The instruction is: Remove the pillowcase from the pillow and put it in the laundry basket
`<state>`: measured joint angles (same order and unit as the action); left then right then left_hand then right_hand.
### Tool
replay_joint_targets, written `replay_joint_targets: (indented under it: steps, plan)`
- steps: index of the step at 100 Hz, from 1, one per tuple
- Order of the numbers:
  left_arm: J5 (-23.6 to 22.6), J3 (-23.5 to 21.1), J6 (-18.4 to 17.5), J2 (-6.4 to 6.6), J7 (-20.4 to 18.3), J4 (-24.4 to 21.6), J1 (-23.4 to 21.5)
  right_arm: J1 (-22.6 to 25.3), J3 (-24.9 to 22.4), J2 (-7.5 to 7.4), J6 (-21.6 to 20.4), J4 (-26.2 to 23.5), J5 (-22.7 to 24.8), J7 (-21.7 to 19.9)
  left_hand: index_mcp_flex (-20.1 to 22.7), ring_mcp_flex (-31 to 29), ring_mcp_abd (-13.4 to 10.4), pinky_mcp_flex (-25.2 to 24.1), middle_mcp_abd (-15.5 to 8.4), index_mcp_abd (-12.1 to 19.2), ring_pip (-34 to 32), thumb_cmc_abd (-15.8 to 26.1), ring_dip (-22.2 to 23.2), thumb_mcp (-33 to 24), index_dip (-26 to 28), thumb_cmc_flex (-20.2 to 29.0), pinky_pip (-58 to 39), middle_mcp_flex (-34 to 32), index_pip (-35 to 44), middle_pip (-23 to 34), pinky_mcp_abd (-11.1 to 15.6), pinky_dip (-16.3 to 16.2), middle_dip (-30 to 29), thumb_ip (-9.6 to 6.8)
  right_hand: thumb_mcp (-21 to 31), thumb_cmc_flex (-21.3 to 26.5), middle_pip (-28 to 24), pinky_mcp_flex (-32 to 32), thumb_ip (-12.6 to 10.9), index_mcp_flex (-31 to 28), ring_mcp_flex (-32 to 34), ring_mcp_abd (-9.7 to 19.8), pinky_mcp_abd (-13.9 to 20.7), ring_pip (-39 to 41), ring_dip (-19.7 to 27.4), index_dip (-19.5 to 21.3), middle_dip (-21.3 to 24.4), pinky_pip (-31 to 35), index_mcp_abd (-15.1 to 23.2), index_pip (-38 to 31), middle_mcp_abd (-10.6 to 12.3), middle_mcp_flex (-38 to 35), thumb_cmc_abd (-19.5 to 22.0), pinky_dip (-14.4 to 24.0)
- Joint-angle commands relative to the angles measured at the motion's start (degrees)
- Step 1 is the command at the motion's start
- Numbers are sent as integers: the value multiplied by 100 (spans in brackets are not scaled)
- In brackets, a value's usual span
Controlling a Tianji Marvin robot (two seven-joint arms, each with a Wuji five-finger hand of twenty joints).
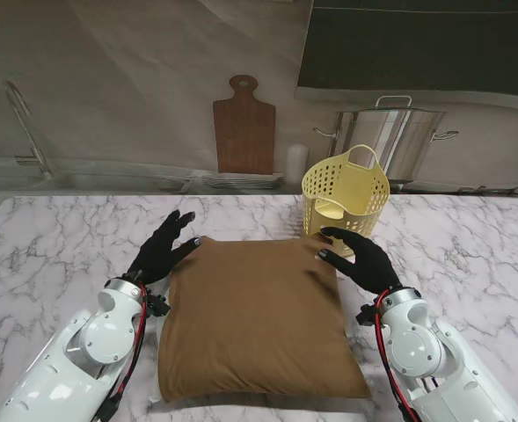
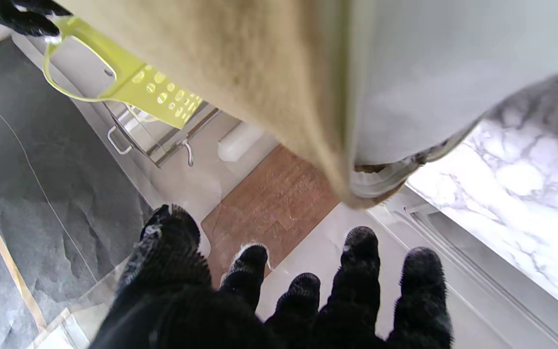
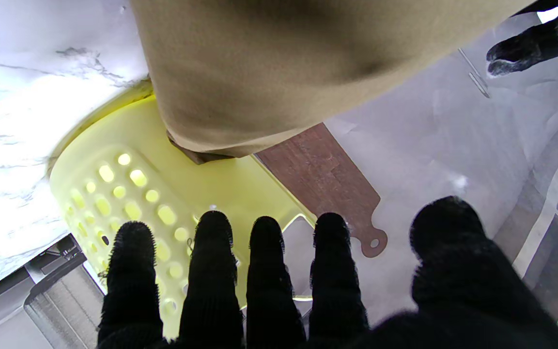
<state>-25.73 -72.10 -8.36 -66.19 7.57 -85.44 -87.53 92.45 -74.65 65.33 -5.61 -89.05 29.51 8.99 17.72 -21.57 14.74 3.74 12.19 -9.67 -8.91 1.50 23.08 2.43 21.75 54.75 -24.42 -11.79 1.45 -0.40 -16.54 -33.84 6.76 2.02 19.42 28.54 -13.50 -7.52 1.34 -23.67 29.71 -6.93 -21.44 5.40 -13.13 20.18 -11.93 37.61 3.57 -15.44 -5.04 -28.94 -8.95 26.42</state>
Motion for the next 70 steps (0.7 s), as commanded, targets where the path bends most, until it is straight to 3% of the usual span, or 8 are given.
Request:
replay_joint_targets:
  steps: [1,27,70]
  plan:
    - [-69,-92,-68,117,-266,-156,-22,62,-16,11,-17,-37,14,18,-290,102,-35,-64,-98,183,46,11,-121,-14,-190,-47,-436,134,-128,-38,12,97,-79,-82,-35,-184,-14,72,35,-62,-232,12,85,-89,-55,73,-12,-90,-38,27,-27,121,73,67]
    - [-455,-597,-348,343,-1063,-339,-105,44,-1,9,11,-40,48,22,-105,-31,-43,-67,-38,58,-72,-93,-9,-27,-277,-96,-350,-665,93,244,-78,82,394,-86,-34,-186,-11,73,35,-61,-238,0,88,-92,-54,72,-11,-92,-40,29,-26,127,78,67]
    - [-1279,-1674,-855,581,-1813,-870,-964,173,-11,10,6,-175,113,76,-200,-121,-51,30,-52,114,-19,-1008,-26,-54,-414,-58,-206,-551,-1,61,-116,92,404,-149,-32,-187,-17,66,35,-62,-224,8,80,-86,-55,72,-13,-89,-32,30,-17,116,78,69]
